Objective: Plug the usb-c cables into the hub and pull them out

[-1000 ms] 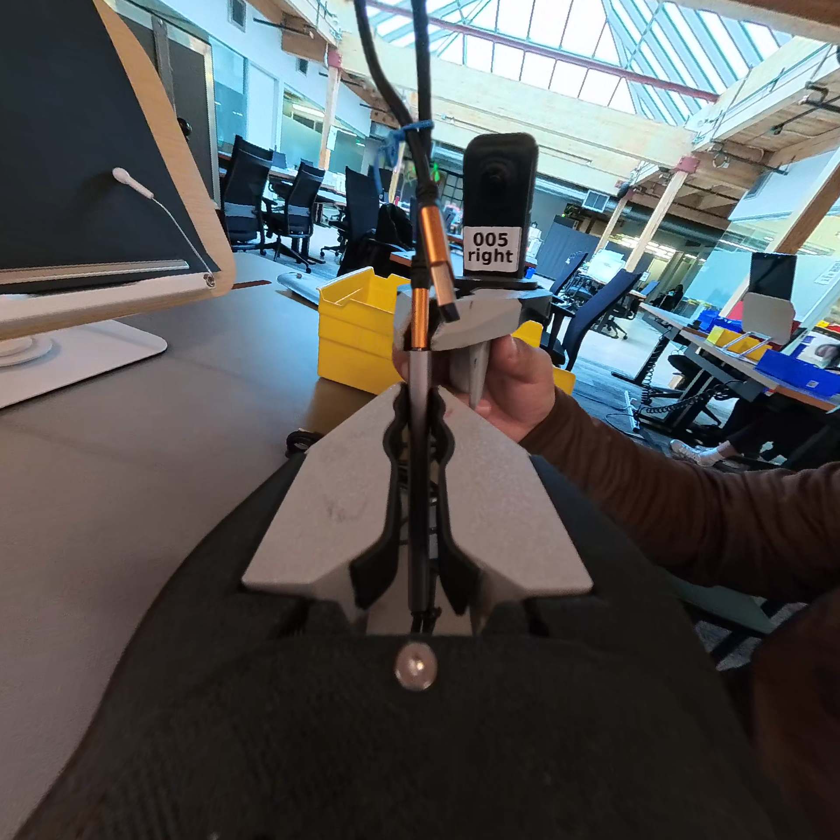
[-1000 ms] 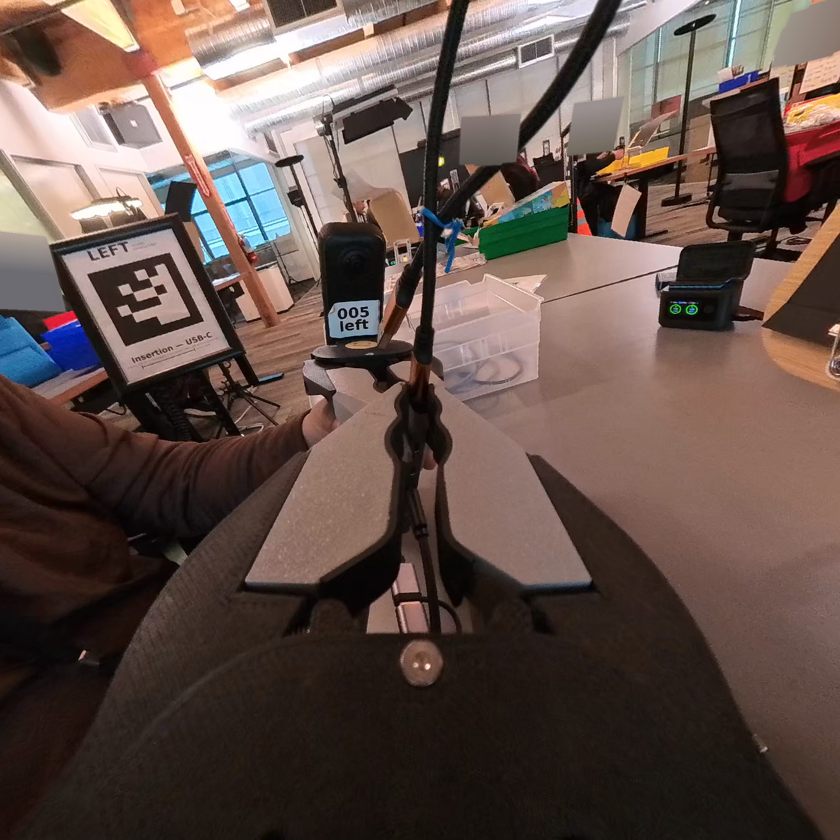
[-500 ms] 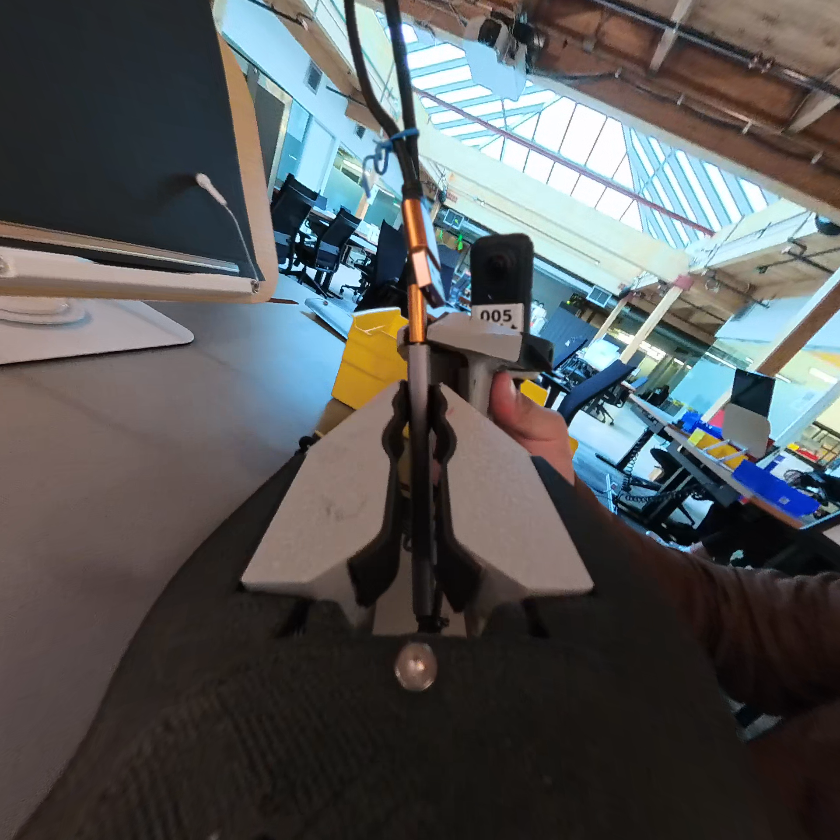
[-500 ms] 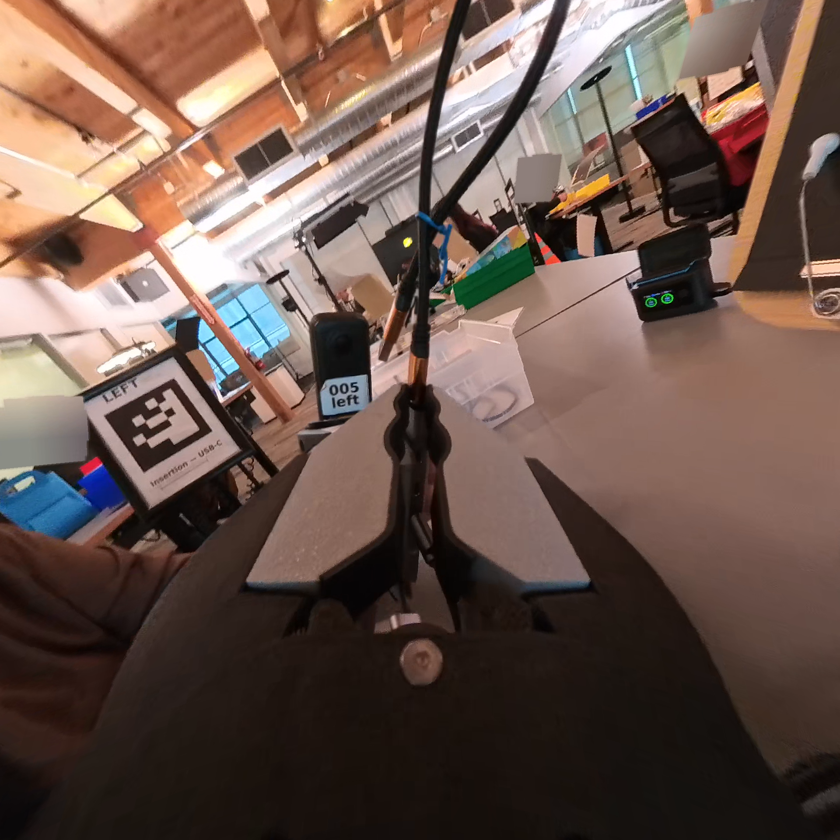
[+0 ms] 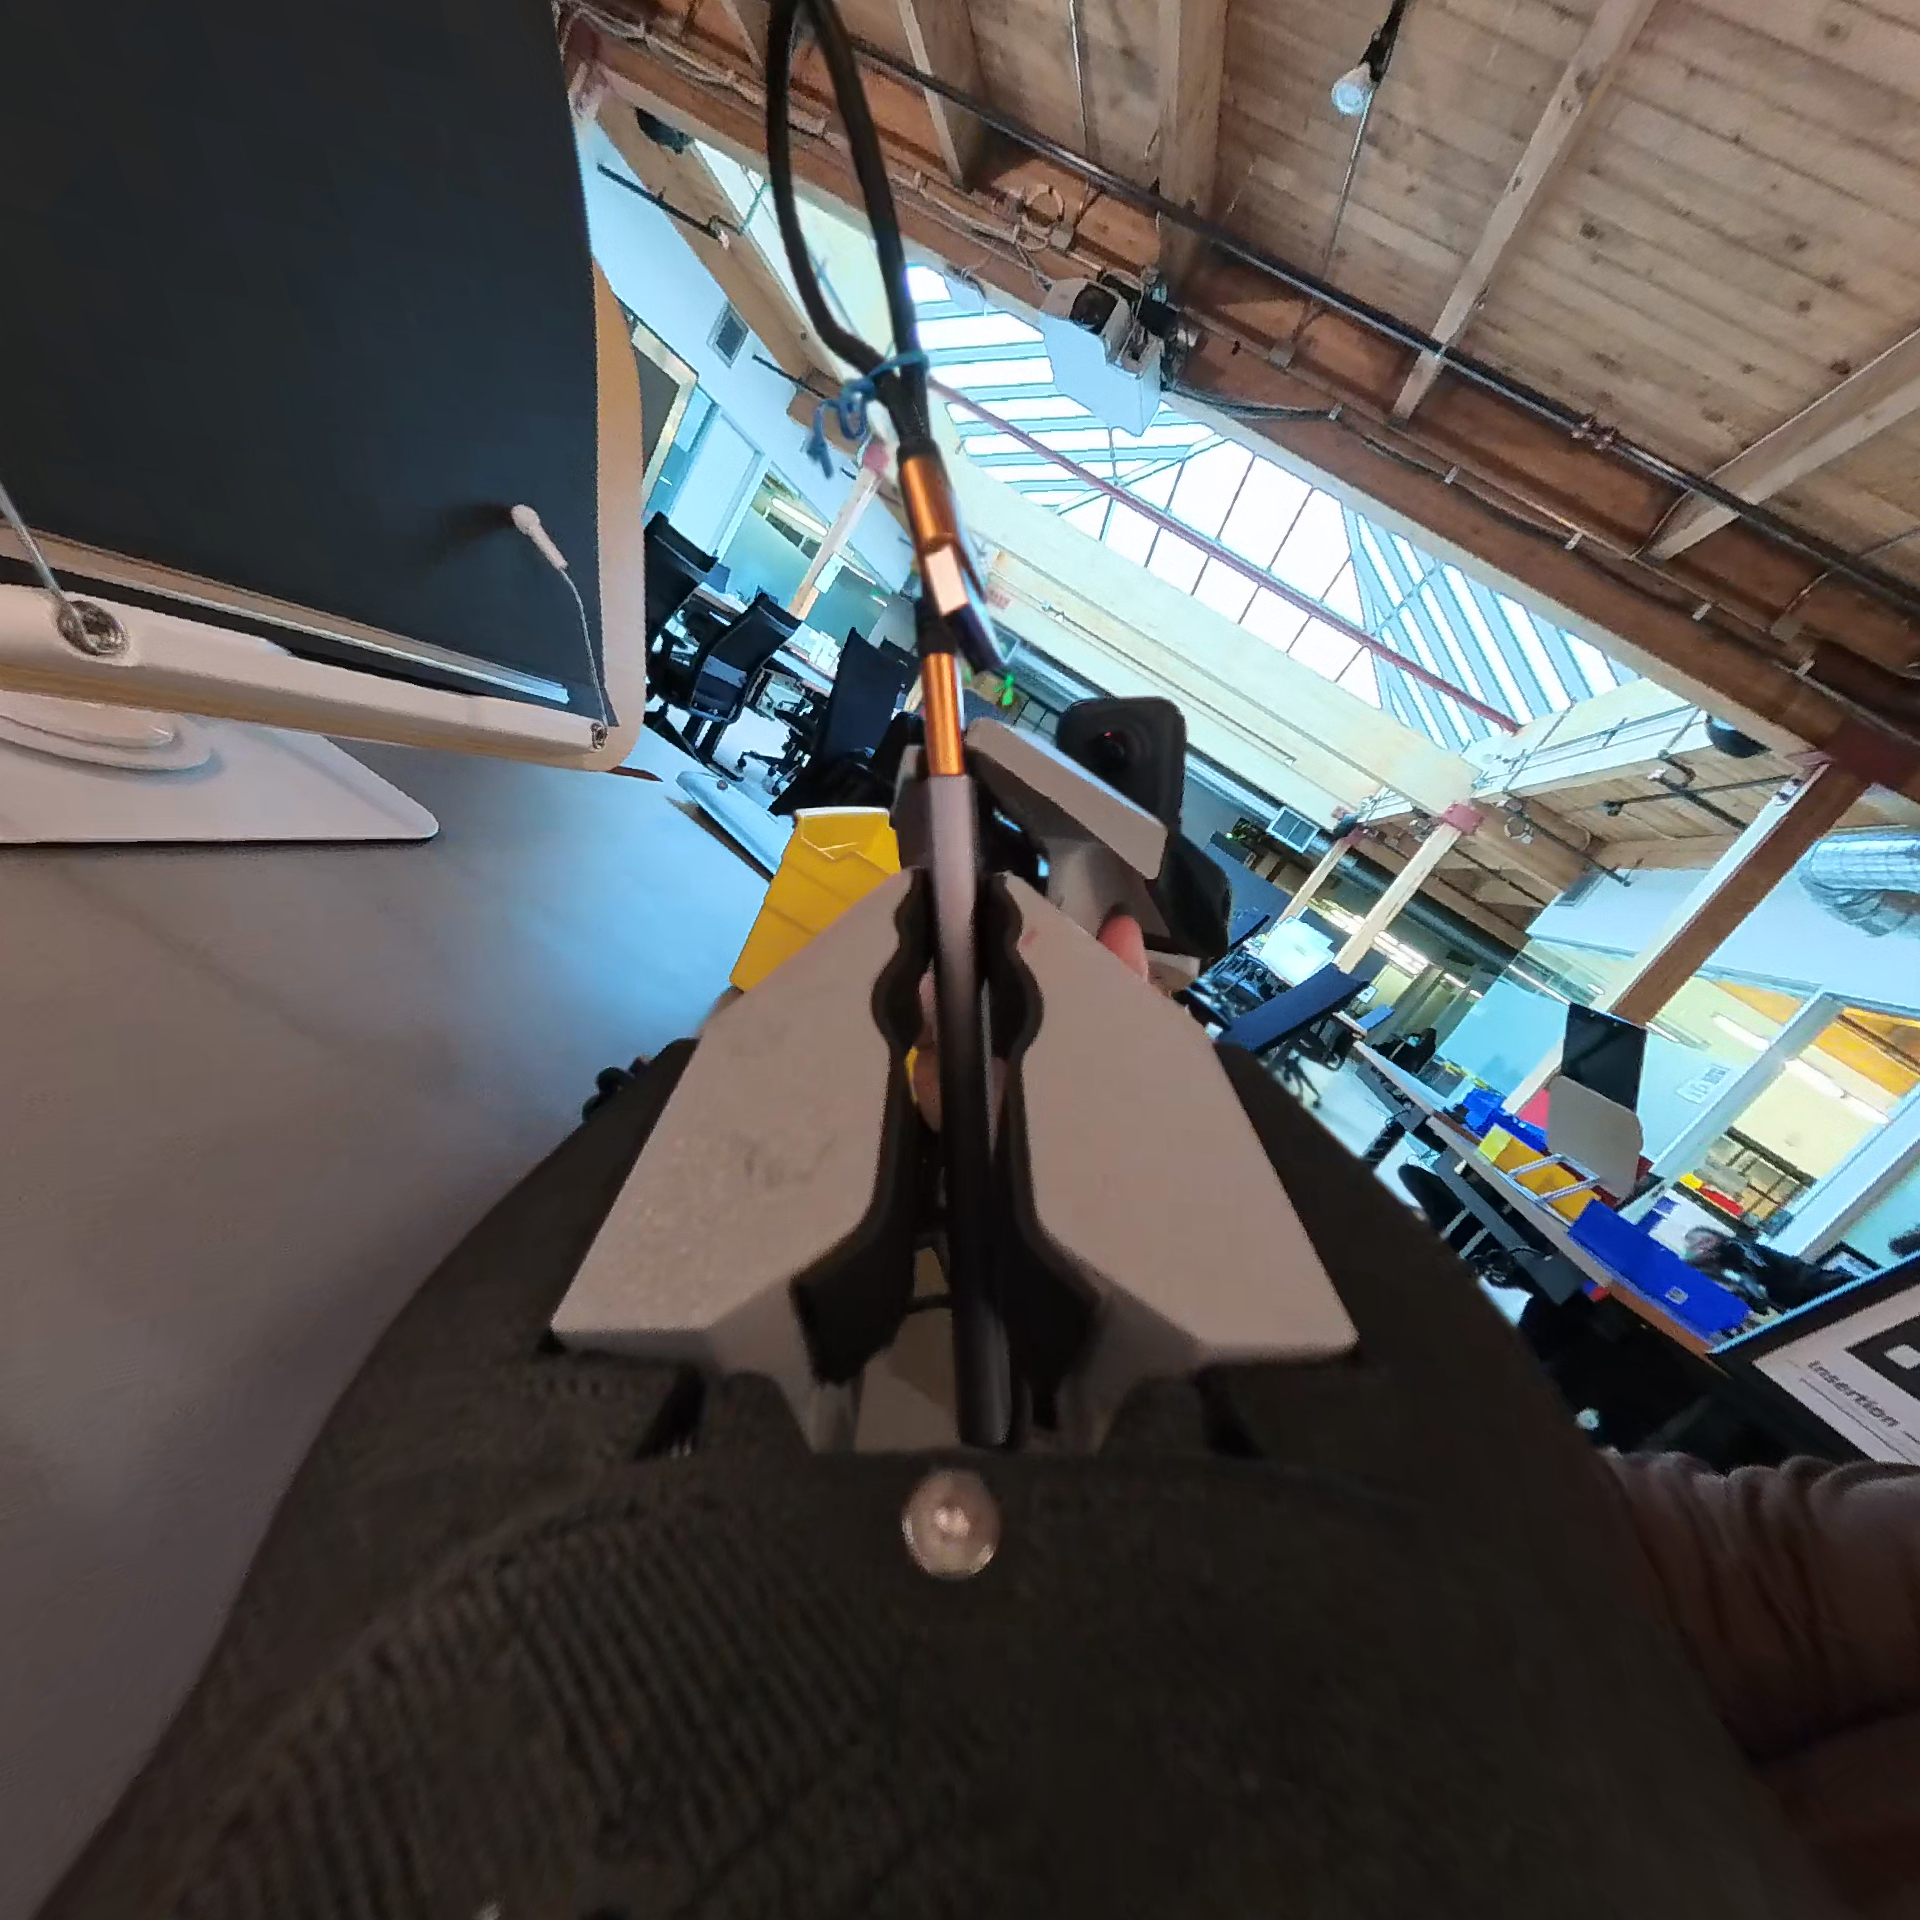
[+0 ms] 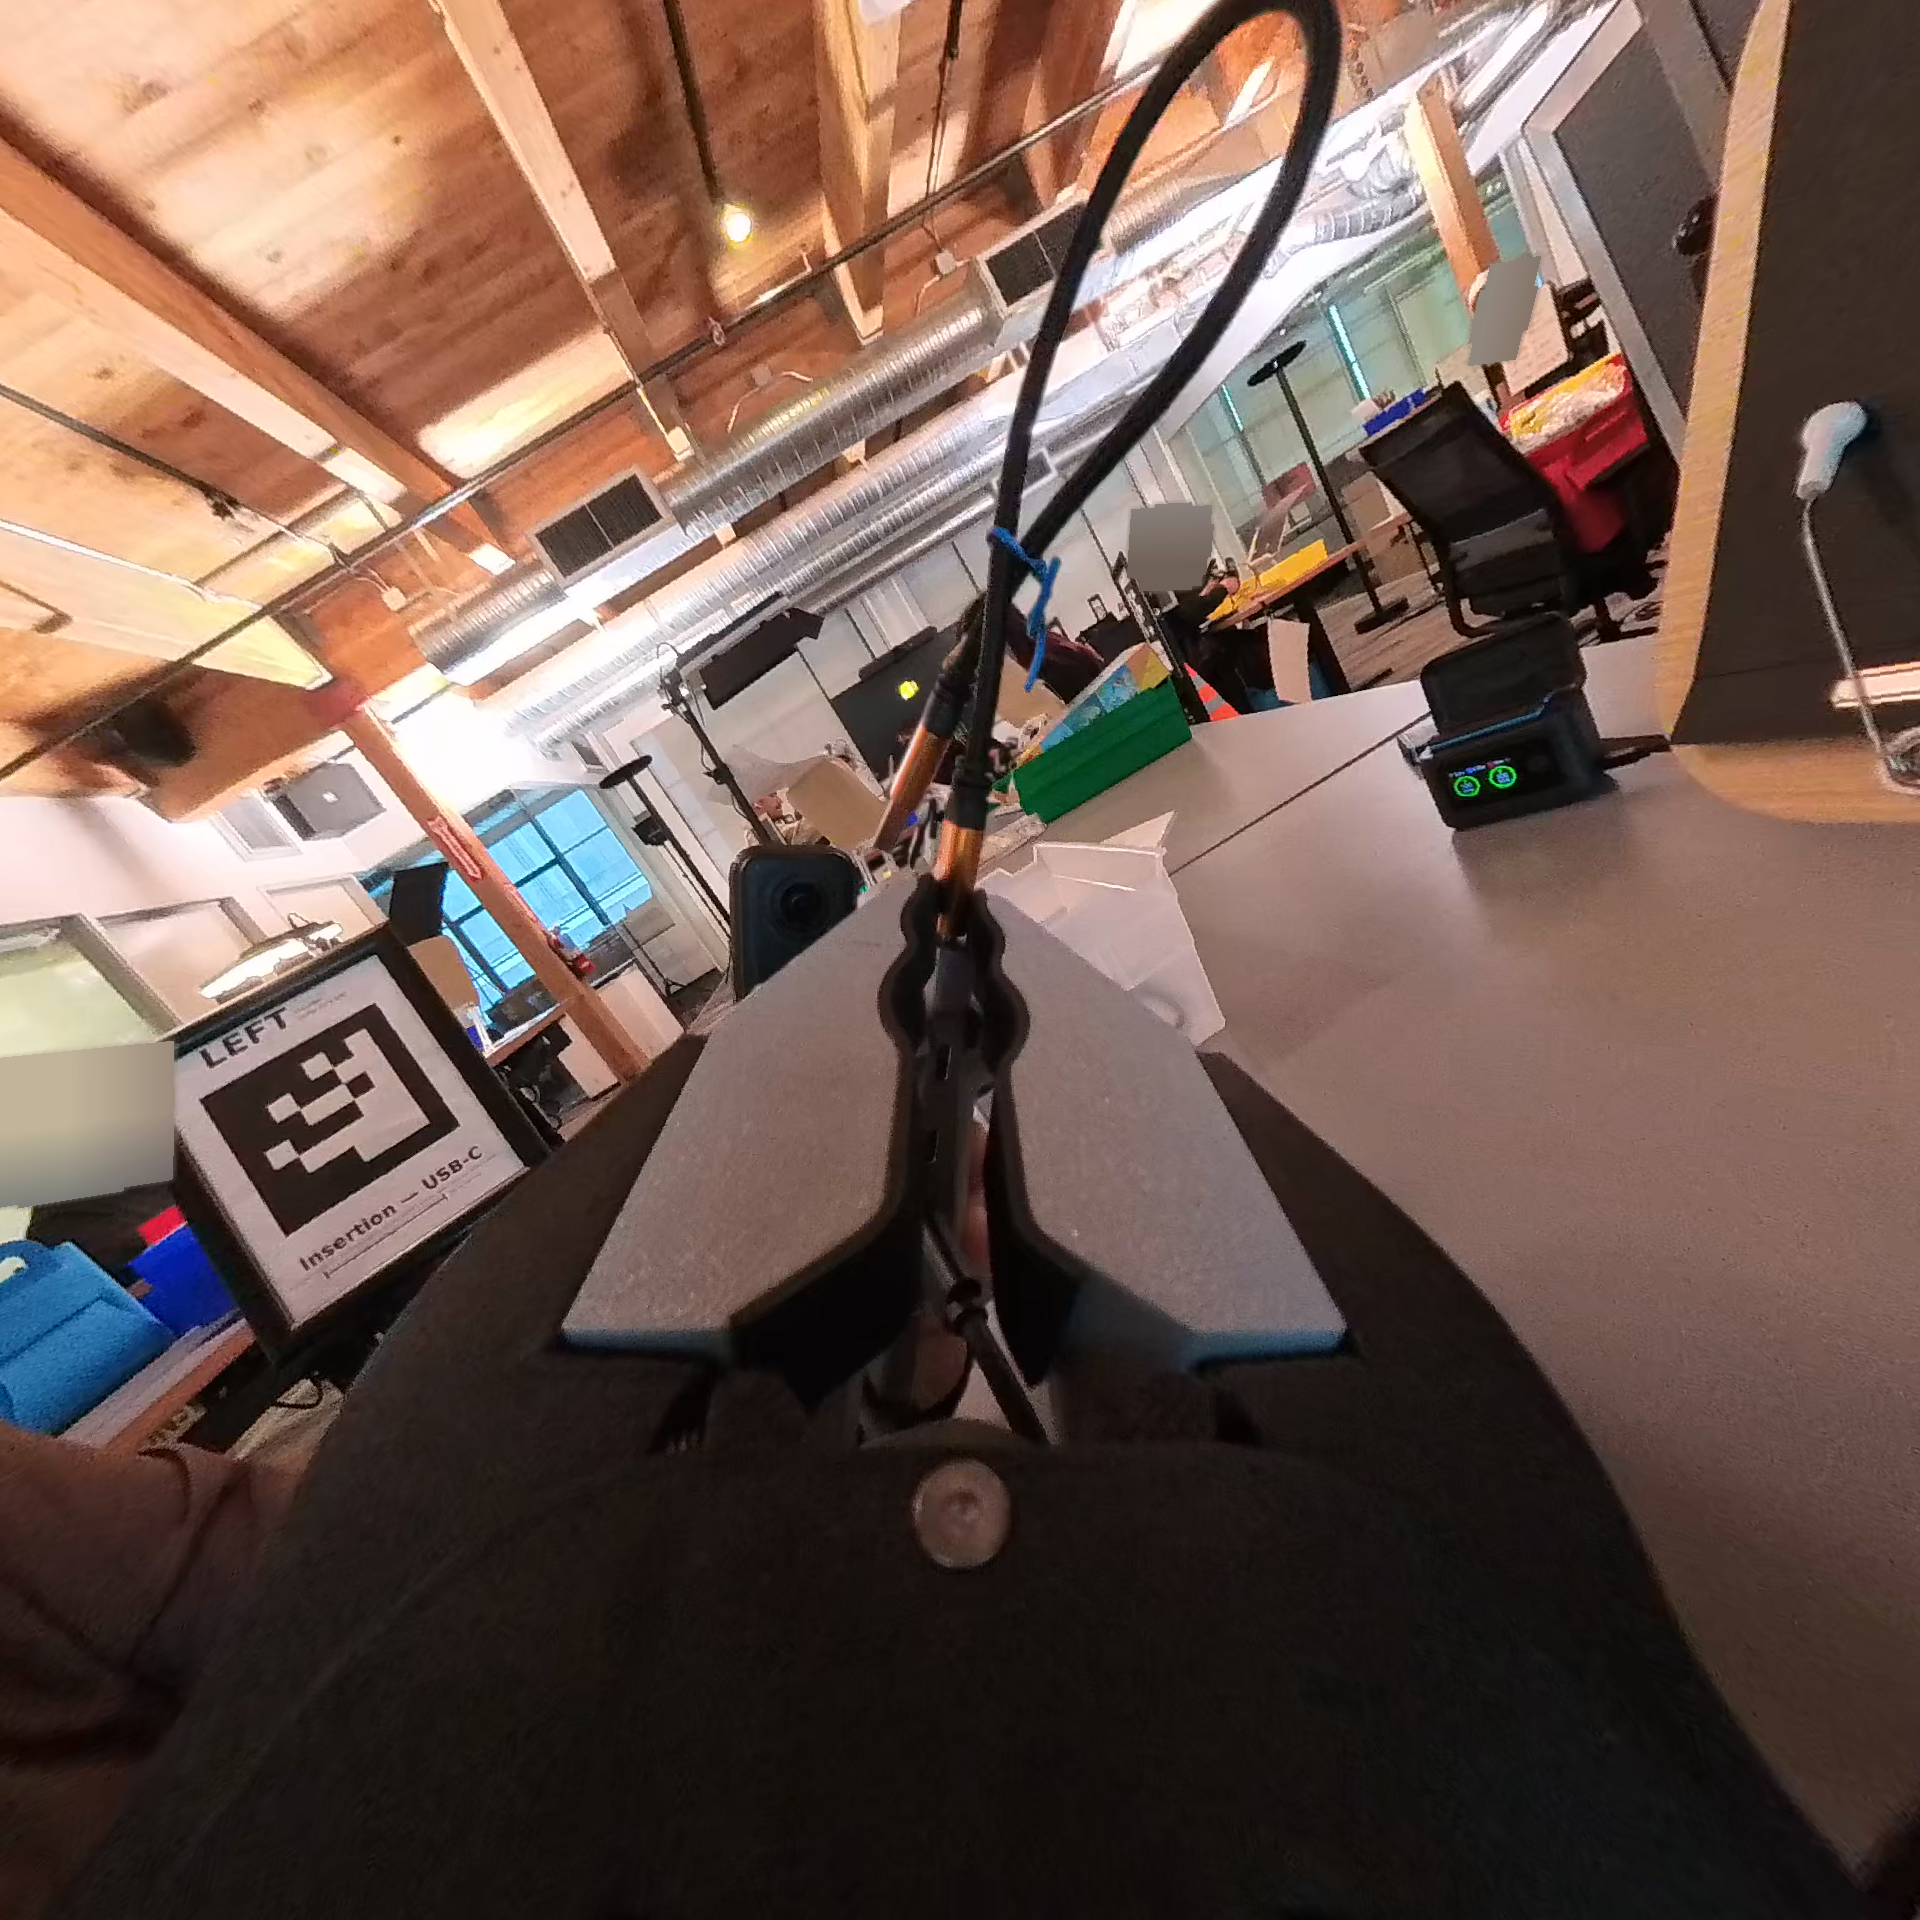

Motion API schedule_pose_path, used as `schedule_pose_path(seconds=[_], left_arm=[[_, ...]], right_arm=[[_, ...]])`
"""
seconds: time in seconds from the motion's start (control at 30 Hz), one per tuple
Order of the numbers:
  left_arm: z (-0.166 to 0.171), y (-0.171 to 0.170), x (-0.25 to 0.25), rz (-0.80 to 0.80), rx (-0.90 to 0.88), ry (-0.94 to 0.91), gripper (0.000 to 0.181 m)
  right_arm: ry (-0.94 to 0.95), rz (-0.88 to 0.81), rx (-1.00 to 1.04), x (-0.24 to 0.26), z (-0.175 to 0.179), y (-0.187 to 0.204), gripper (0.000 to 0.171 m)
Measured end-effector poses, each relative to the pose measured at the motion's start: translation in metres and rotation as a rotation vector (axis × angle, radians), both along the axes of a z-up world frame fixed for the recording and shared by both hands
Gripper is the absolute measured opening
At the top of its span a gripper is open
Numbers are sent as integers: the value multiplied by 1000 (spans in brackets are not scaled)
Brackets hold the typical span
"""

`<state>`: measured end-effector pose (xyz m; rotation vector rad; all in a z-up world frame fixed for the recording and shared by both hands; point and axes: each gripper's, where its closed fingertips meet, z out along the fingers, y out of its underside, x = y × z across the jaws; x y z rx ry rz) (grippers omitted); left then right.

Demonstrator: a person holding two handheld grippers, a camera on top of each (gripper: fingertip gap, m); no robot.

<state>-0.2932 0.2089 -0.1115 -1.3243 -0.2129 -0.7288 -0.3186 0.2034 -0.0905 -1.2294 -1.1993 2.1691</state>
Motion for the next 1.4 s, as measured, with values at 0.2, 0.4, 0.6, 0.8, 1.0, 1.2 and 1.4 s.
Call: schedule_pose_path(seconds=[0.2,0.4,0.6,0.8,1.0,1.2,1.4], left_arm=[[10,-13,8,-66,56,22,7],[3,-6,26,-97,21,132,7],[3,-6,26,-98,25,134,6],[5,-7,25,-96,42,123,6],[5,-8,25,-108,41,106,7],[4,-8,23,-112,36,86,7],[3,-6,24,-104,32,92,7]], right_arm=[[65,122,206,11,9,-20,4],[34,220,241,21,2,-21,5],[38,271,188,25,3,-22,4],[52,249,189,29,7,-17,6],[59,242,196,32,6,-11,5],[48,234,232,30,1,-13,5],[53,231,239,30,0,-12,2]])
